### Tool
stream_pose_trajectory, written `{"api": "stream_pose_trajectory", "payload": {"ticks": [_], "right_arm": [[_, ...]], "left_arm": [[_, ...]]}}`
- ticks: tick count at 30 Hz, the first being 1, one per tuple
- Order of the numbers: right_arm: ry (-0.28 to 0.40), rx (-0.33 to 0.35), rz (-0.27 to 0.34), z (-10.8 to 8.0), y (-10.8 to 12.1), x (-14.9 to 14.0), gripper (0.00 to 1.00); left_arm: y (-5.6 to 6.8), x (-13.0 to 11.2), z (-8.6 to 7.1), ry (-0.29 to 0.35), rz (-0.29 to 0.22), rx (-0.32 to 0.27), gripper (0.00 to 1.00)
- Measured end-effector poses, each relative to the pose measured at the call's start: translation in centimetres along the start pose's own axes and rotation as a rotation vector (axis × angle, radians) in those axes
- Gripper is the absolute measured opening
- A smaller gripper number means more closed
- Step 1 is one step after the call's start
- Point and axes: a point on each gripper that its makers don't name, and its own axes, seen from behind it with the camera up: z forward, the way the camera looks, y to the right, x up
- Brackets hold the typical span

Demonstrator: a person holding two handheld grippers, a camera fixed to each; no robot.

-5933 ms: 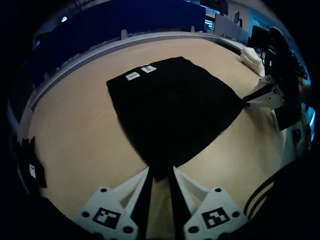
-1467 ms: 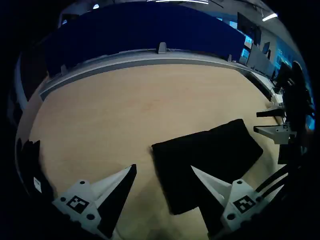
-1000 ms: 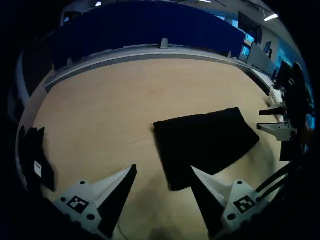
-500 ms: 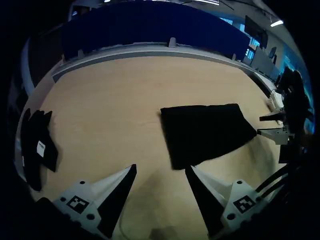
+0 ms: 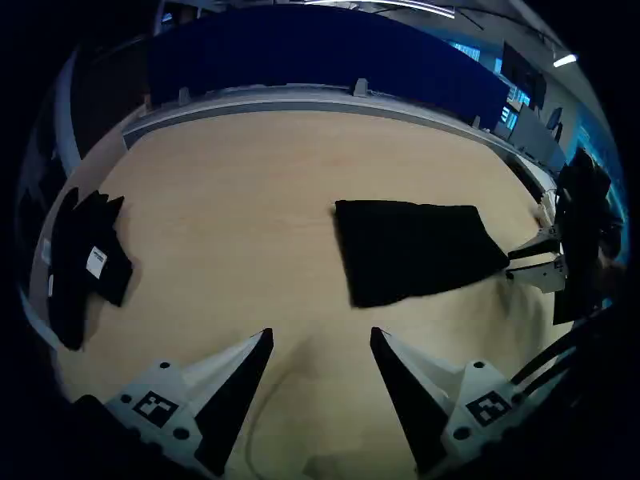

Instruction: Fold towel

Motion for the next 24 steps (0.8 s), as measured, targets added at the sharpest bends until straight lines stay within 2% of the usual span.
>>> {"api": "stream_pose_trajectory", "payload": {"ticks": [5,10,16,24], "right_arm": [[-0.012,0.004,0.002,0.2,0.2,-0.1,0.47],[-0.030,0.017,0.005,0.3,0.2,-0.5,0.31],[-0.039,0.016,-0.002,0.4,0.2,-0.7,0.07],[-0.029,0.012,-0.018,0.2,0.2,-0.1,0.04]], "left_arm": [[-0.2,-0.7,-0.3,-0.002,-0.011,0.003,0.90],[-0.3,-1.0,-0.6,-0.003,-0.015,0.002,0.90],[-0.5,-1.3,-0.6,-0.004,-0.017,0.004,0.90],[-0.7,-1.2,-0.8,-0.004,-0.027,0.004,0.90]]}}
